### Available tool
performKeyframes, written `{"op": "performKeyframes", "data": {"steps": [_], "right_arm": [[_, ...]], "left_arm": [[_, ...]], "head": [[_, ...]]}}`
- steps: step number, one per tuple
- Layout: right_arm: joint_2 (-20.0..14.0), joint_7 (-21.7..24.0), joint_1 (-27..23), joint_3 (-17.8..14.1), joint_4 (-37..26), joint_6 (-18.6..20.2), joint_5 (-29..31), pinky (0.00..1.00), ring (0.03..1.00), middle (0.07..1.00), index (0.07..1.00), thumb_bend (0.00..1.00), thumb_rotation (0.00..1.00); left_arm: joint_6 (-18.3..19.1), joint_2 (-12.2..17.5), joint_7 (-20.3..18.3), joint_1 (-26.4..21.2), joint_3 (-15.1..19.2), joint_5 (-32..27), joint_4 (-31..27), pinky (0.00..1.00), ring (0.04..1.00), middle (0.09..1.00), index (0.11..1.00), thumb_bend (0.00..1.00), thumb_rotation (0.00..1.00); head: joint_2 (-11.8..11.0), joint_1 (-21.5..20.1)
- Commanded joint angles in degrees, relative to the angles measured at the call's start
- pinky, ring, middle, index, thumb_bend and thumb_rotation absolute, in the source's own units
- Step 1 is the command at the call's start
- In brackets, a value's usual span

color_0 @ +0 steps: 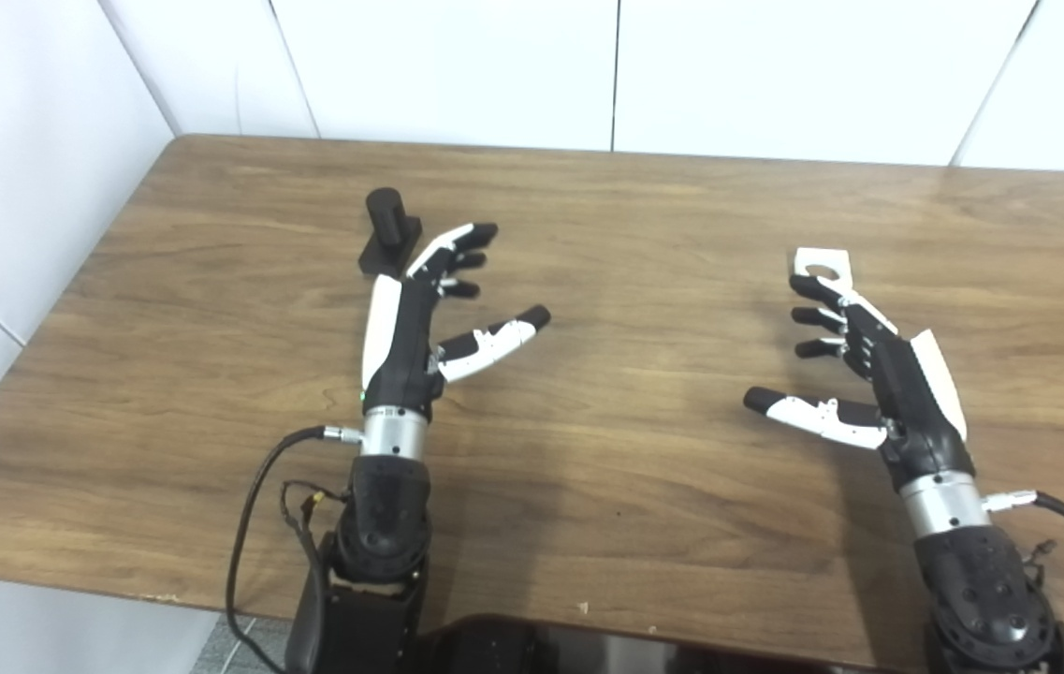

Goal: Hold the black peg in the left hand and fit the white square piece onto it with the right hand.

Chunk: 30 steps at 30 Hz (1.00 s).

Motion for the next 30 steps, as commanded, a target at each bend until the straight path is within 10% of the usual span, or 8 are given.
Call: {"op": "performKeyframes", "data": {"steps": [1, 30], "right_arm": [[-0.14, -0.09, -2.04, -0.37, -1.29, -1.95, 0.70, 0.66, 0.799, 0.862, 0.819, 0.82, 0.31], [-0.70, -0.09, -1.94, -0.50, -1.21, -1.87, 0.93, 0.66, 0.802, 0.868, 0.815, 0.82, 0.31]], "left_arm": [[0.45, -0.11, 2.23, -2.63, 0.51, 2.45, -2.75, 0.71, 0.815, 0.826, 0.752, 0.75, 0.20], [17.56, 8.44, 16.09, -14.71, 3.39, 24.96, 9.51, 0.62, 0.843, 0.884, 0.720, 0.84, 0.32]], "head": [[0.00, 0.07], [0.04, 0.34]]}}
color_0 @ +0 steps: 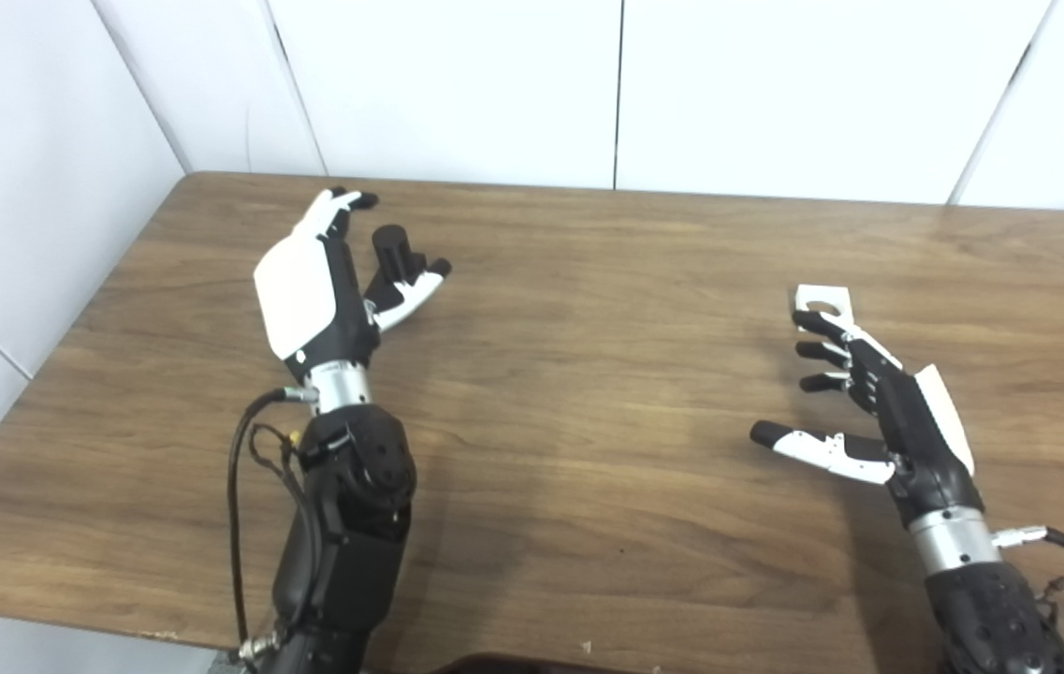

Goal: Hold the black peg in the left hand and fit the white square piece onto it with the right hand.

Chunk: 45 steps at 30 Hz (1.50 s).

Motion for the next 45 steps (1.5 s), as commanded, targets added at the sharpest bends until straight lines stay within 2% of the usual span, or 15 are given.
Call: {"op": "performKeyframes", "data": {"steps": [1, 7, 13, 19, 25, 30, 37, 45], "right_arm": [[-0.07, -0.25, -1.73, -0.40, -1.12, -2.08, 0.46, 0.66, 0.801, 0.867, 0.815, 0.82, 0.31], [-0.03, -0.36, -1.68, -0.31, -0.98, -2.31, 0.44, 0.65, 0.798, 0.860, 0.816, 0.82, 0.31], [-0.06, -0.34, -1.58, -0.14, -1.13, -2.29, 0.20, 0.65, 0.792, 0.854, 0.817, 0.82, 0.32], [0.17, -0.28, -1.49, 0.05, -1.60, -2.07, 0.19, 0.64, 0.787, 0.850, 0.805, 0.82, 0.31], [0.29, -0.25, -1.51, 0.12, -2.11, -1.36, 0.03, 0.65, 0.795, 0.857, 0.805, 0.81, 0.29], [0.29, -0.39, -1.80, 0.18, -1.28, -2.18, 0.04, 0.64, 0.789, 0.855, 0.809, 0.81, 0.30], [0.58, -0.55, -2.40, 0.27, -0.60, -1.66, -0.40, 0.64, 0.785, 0.847, 0.807, 0.81, 0.30], [0.62, -0.55, -2.69, 0.36, 0.10, -2.18, -0.33, 0.62, 0.778, 0.848, 0.811, 0.80, 0.28]], "left_arm": [[1.60, 2.04, 2.25, -3.32, 0.44, 2.40, 0.53, 0.63, 0.846, 0.885, 0.719, 0.85, 0.32], [5.93, 4.62, 0.99, -5.34, 0.45, 4.64, 3.70, 0.76, 0.908, 0.920, 0.728, 0.86, 0.34], [6.15, 6.48, 0.96, -7.12, 1.22, 5.77, 7.95, 0.78, 0.926, 0.916, 0.690, 0.88, 0.36], [6.18, 6.62, -1.62, -9.44, 3.03, 5.62, 12.50, 0.78, 0.925, 0.924, 0.642, 0.89, 0.37], [6.16, 7.22, -2.29, -10.84, 2.65, 4.49, 15.37, 0.79, 0.907, 0.905, 0.607, 0.93, 0.38], [6.14, 7.71, -4.37, -10.90, 1.81, 3.31, 15.04, 0.80, 0.904, 0.905, 0.604, 0.95, 0.44], [6.16, 8.43, -10.43, -10.23, 1.28, 2.42, 11.79, 0.82, 0.915, 0.908, 0.616, 1.00, 0.49], [6.18, 8.52, -18.70, -9.16, 2.46, 4.87, 7.90, 0.81, 0.922, 0.915, 0.635, 1.00, 0.52]], "head": [[0.04, 0.07], [0.10, -0.10], [0.46, -0.48], [0.43, -0.87], [0.42, -0.93], [0.38, -1.05], [0.28, -0.87], [0.35, -0.86]]}}
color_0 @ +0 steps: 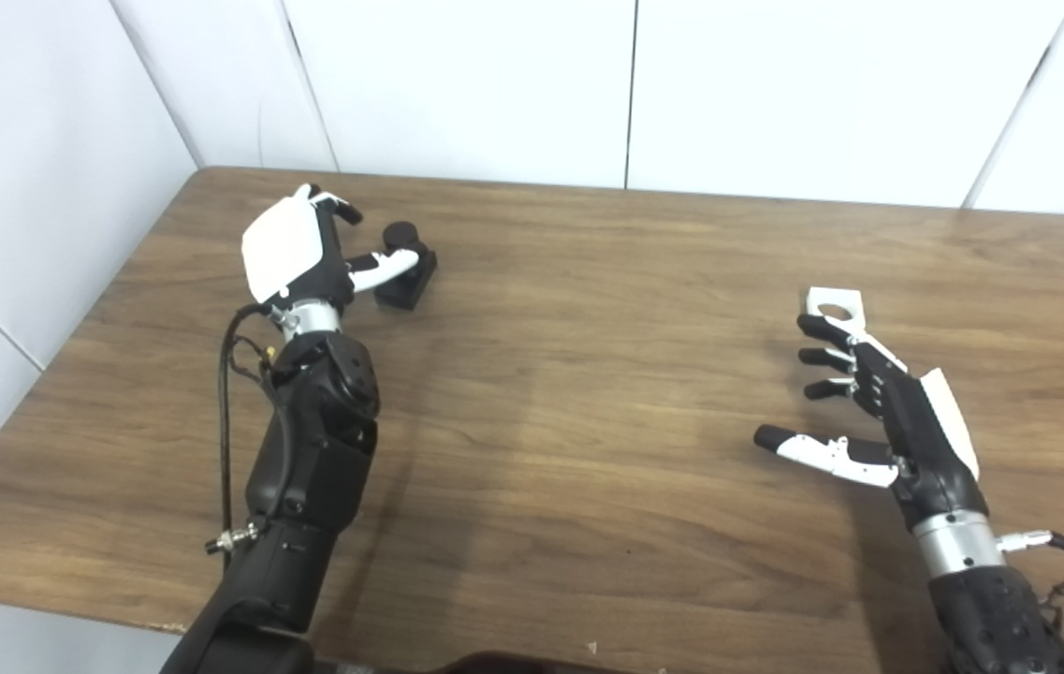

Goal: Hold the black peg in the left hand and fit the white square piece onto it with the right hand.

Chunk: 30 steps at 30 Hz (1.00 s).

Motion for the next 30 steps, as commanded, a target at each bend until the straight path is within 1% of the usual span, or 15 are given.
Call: {"op": "performKeyframes", "data": {"steps": [1, 5, 11, 14, 16, 19, 22, 26, 30], "right_arm": [[0.32, -0.54, -2.10, -0.11, -1.32, -2.16, -0.02, 0.62, 0.779, 0.849, 0.812, 0.80, 0.28], [0.32, -0.53, -2.22, -0.18, -1.41, -1.91, -0.06, 0.63, 0.785, 0.851, 0.810, 0.81, 0.28], [0.36, -0.53, -2.25, -0.20, -1.86, -1.64, -0.27, 0.64, 0.788, 0.853, 0.809, 0.81, 0.28], [0.39, -0.65, -2.16, -0.29, -1.91, -1.83, -0.30, 0.63, 0.782, 0.853, 0.807, 0.81, 0.27], [0.31, -0.68, -1.96, -0.38, -2.08, -1.72, -0.38, 0.63, 0.785, 0.854, 0.806, 0.81, 0.28], [0.22, -0.66, -1.69, -0.54, -2.28, -1.70, -0.26, 0.64, 0.792, 0.859, 0.807, 0.80, 0.27], [0.21, -0.73, -1.48, -0.62, -2.48, -1.86, -0.26, 0.64, 0.794, 0.863, 0.812, 0.80, 0.29], [0.31, -0.87, -1.26, -0.68, -2.74, -2.08, -0.29, 0.63, 0.789, 0.860, 0.811, 0.80, 0.29], [0.45, -1.08, -1.18, -0.66, -2.93, -2.04, -0.43, 0.62, 0.784, 0.855, 0.808, 0.81, 0.28]], "left_arm": [[0.05, 1.26, -1.26, -1.58, 0.83, 2.08, -2.98, 0.81, 0.921, 0.914, 0.635, 1.00, 0.52], [0.05, 0.78, -3.62, -1.51, 1.44, 3.22, -3.92, 0.84, 0.930, 0.917, 0.635, 1.00, 0.52], [0.05, 0.08, -4.37, -1.64, 1.33, 4.19, -3.49, 0.83, 0.931, 0.915, 0.629, 1.00, 0.52], [0.04, 0.17, -3.34, -1.61, 0.40, 4.70, -2.43, 0.77, 0.916, 0.908, 0.621, 1.00, 0.52], [0.03, 0.09, -2.18, -1.69, -0.03, 4.69, -1.41, 0.76, 0.911, 0.906, 0.620, 1.00, 0.51], [0.02, 0.05, -0.10, -2.00, -0.65, 4.45, 0.72, 0.78, 0.910, 0.908, 0.619, 1.00, 0.50], [0.02, 0.16, 1.65, -2.29, -1.26, 4.29, 2.54, 0.76, 0.901, 0.909, 0.626, 1.00, 0.49], [0.03, -0.04, 2.30, -2.75, -1.59, 3.87, 4.22, 0.81, 0.920, 0.920, 0.639, 1.00, 0.50], [0.03, -0.19, 3.01, -3.15, -1.92, 3.76, 5.31, 0.80, 0.920, 0.920, 0.633, 1.00, 0.50]], "head": [[0.09, 0.11], [0.16, 0.04], [0.28, -0.14], [0.29, -0.27], [0.25, -0.35], [0.34, -0.60], [0.33, -0.61], [0.35, -0.79], [0.41, -0.88]]}}
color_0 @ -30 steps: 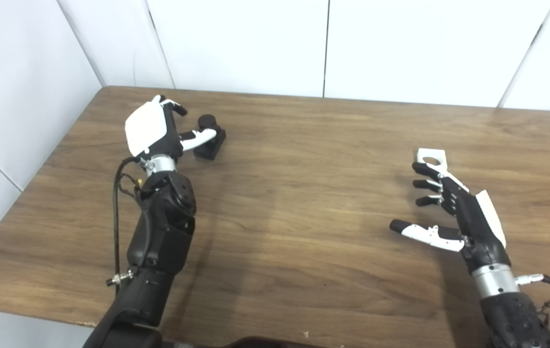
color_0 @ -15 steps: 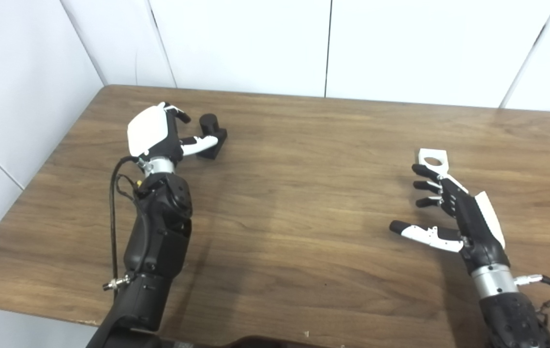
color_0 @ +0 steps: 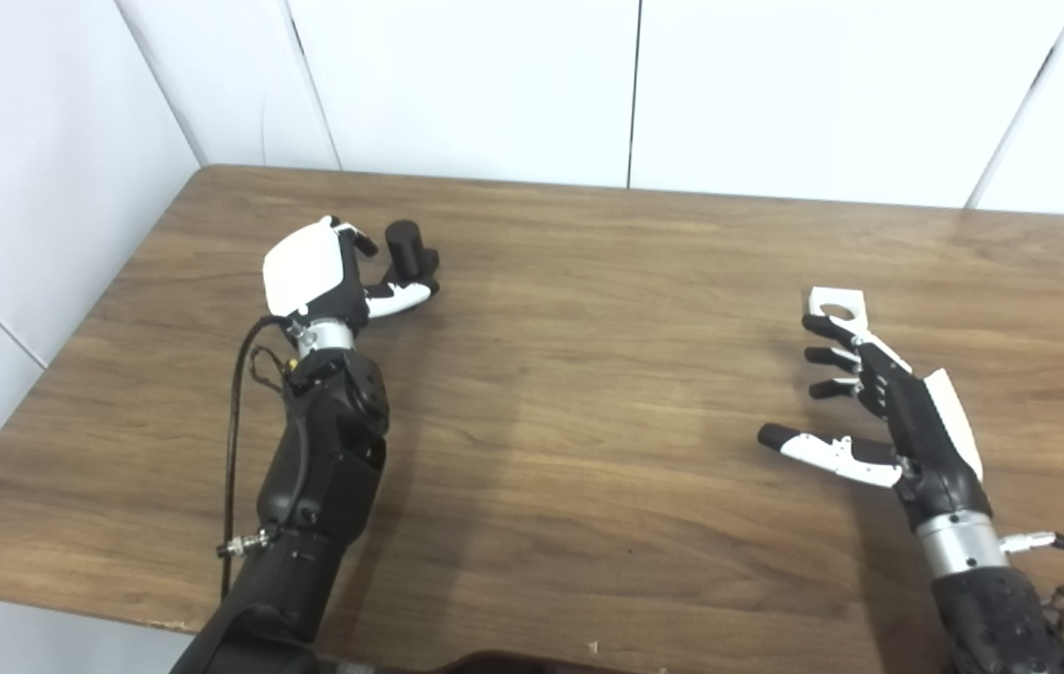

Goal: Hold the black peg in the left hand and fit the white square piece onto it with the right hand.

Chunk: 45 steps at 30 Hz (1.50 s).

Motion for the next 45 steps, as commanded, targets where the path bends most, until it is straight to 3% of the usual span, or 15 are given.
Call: {"op": "performKeyframes", "data": {"steps": [1, 21, 25, 26, 27, 29, 45], "right_arm": [[0.36, -0.83, -1.24, -0.29, -2.49, -1.97, -0.21, 0.63, 0.785, 0.855, 0.808, 0.81, 0.28], [0.29, -0.68, -0.03, -0.74, -4.41, -0.97, -0.16, 0.64, 0.786, 0.855, 0.809, 0.80, 0.28], [0.34, -0.77, 0.09, -0.83, -4.54, -0.96, -0.16, 0.64, 0.786, 0.857, 0.808, 0.80, 0.27], [0.35, -0.79, 0.14, -0.87, -4.49, -1.06, -0.08, 0.64, 0.785, 0.857, 0.808, 0.79, 0.27], [0.37, -0.81, 0.18, -0.92, -4.43, -1.16, 0.01, 0.64, 0.784, 0.859, 0.807, 0.79, 0.27], [0.40, -0.87, 0.25, -0.95, -4.37, -1.28, 0.02, 0.64, 0.783, 0.859, 0.805, 0.79, 0.27], [0.03, -0.58, -0.09, -1.37, -4.83, -0.94, 0.02, 0.65, 0.782, 0.862, 0.803, 0.78, 0.30]], "left_arm": [[0.02, 0.73, 2.62, -3.22, -0.13, 0.74, 0.14, 0.81, 0.920, 0.921, 0.634, 1.00, 0.50], [-0.09, 2.45, 8.32, -5.57, -4.16, -1.50, 8.91, 0.79, 0.897, 0.890, 0.609, 0.92, 0.44], [-1.12, 3.29, 8.99, -5.69, -5.16, -4.52, 9.30, 0.81, 0.888, 0.866, 0.583, 0.87, 0.35], [-1.81, 3.53, 9.12, -5.78, -5.22, -5.50, 9.56, 0.83, 0.886, 0.859, 0.574, 0.85, 0.32], [-2.43, 3.79, 9.31, -5.86, -5.38, -6.44, 9.81, 0.84, 0.866, 0.837, 0.517, 0.63, 0.16], [-3.87, 4.28, 9.56, -6.00, -5.56, -8.27, 10.30, 0.83, 0.844, 0.812, 0.492, 0.54, 0.09], [-7.69, 8.55, 3.00, -5.77, -7.22, -19.55, 10.06, 0.74, 0.811, 0.775, 0.482, 0.51, 0.07]], "head": [[0.06, 0.09], [0.65, -0.73], [0.65, -0.71], [0.67, -0.77], [0.67, -0.77], [0.67, -0.80], [1.06, -0.76]]}}
